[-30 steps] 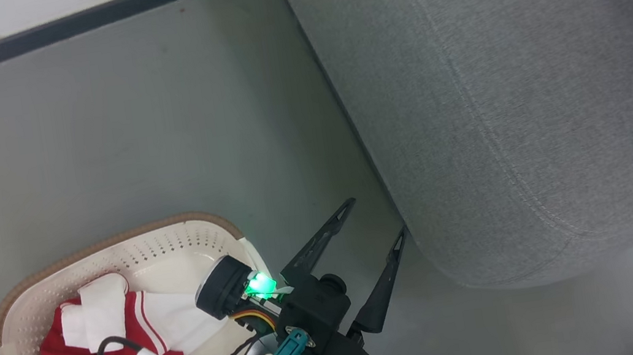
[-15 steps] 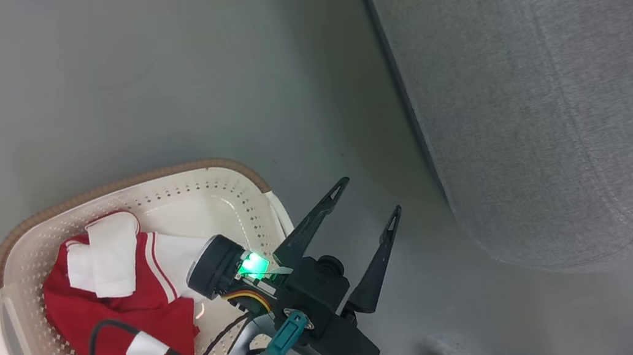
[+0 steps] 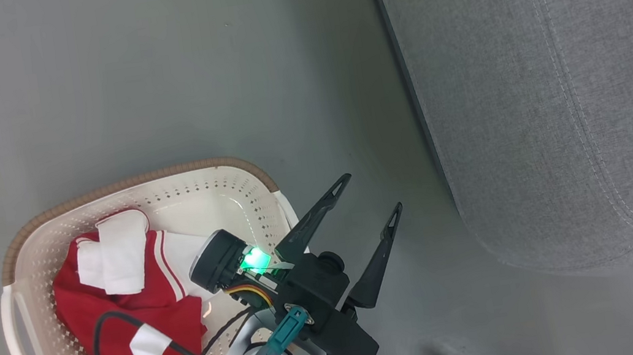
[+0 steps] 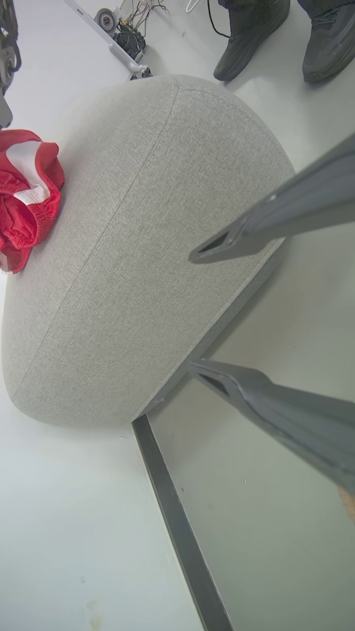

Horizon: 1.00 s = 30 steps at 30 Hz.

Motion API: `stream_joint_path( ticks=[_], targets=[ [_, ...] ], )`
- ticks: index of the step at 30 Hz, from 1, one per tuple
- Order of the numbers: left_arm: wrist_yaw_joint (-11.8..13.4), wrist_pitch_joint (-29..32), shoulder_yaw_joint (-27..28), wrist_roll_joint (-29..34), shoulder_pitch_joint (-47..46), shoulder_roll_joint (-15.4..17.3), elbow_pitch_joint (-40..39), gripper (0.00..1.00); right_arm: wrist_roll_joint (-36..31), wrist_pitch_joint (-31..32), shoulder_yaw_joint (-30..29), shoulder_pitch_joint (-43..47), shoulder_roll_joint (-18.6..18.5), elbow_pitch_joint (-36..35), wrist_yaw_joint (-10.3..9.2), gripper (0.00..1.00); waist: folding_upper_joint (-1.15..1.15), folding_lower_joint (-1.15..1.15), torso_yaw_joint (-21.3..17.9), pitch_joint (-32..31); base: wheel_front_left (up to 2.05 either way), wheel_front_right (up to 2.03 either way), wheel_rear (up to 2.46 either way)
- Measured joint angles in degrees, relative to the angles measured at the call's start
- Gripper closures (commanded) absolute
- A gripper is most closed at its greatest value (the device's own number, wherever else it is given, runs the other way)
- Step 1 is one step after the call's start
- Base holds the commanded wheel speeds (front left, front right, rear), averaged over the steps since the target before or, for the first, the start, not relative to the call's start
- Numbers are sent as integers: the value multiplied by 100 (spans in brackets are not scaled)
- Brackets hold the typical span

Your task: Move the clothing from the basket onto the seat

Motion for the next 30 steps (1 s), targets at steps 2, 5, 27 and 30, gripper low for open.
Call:
stream_joint_path(
  ticks=[2,5,27,30],
  targets=[
    [-4,-64,3,-7,0,-21,65,0,-49,0,1,2,10,53,0,0,0,0,11,-54,0,0,0],
    [-5,-144,4,-11,0,-77,153,0,-132,1,9,10,38,119,26,0,0,0,31,-152,0,0,0],
    [-15,-744,213,-397,243,-305,891,0,-645,1,334,1354,672,-100,101,0,-1,-1,245,-1355,0,0,0],
    [84,-789,358,-433,361,-307,934,0,-778,1,385,1590,793,-328,104,0,-1,-1,274,-1565,0,0,0]
  ],
)
